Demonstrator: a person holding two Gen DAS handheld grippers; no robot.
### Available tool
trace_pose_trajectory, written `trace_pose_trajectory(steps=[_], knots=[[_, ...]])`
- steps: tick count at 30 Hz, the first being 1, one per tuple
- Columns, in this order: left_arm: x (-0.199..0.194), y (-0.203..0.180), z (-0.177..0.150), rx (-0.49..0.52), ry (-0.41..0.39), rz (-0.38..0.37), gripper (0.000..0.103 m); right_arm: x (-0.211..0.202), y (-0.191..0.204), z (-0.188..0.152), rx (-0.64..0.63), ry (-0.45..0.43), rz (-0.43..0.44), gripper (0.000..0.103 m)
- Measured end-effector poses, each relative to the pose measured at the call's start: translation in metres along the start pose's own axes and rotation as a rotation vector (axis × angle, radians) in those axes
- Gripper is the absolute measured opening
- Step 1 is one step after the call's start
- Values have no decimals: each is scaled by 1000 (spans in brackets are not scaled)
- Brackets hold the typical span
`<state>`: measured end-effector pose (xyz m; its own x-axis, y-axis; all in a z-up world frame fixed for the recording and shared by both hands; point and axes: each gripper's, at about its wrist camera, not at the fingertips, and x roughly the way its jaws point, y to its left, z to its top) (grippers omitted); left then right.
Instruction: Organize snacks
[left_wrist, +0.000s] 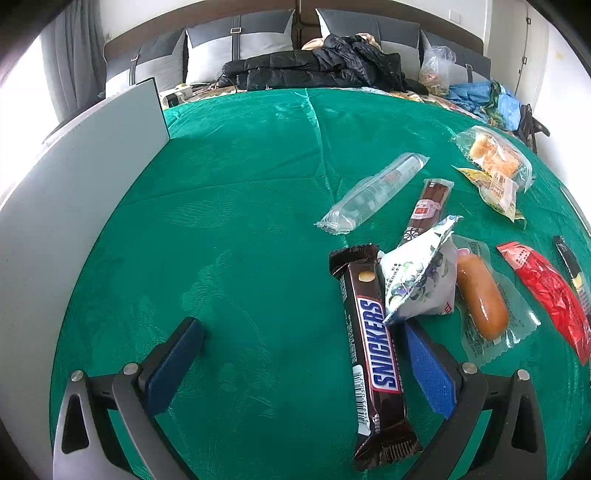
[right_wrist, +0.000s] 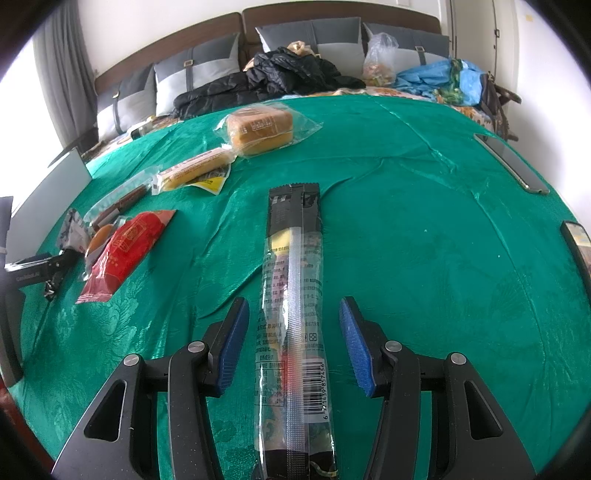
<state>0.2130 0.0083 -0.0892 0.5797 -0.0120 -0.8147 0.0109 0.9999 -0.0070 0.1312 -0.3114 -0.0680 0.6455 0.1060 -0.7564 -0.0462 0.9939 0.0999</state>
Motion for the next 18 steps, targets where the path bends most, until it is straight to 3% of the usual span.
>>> trace_pose_trajectory(steps=[18], knots=[[0, 0, 0, 0, 0, 0, 103, 1, 2, 0, -6, 1, -11, 55]])
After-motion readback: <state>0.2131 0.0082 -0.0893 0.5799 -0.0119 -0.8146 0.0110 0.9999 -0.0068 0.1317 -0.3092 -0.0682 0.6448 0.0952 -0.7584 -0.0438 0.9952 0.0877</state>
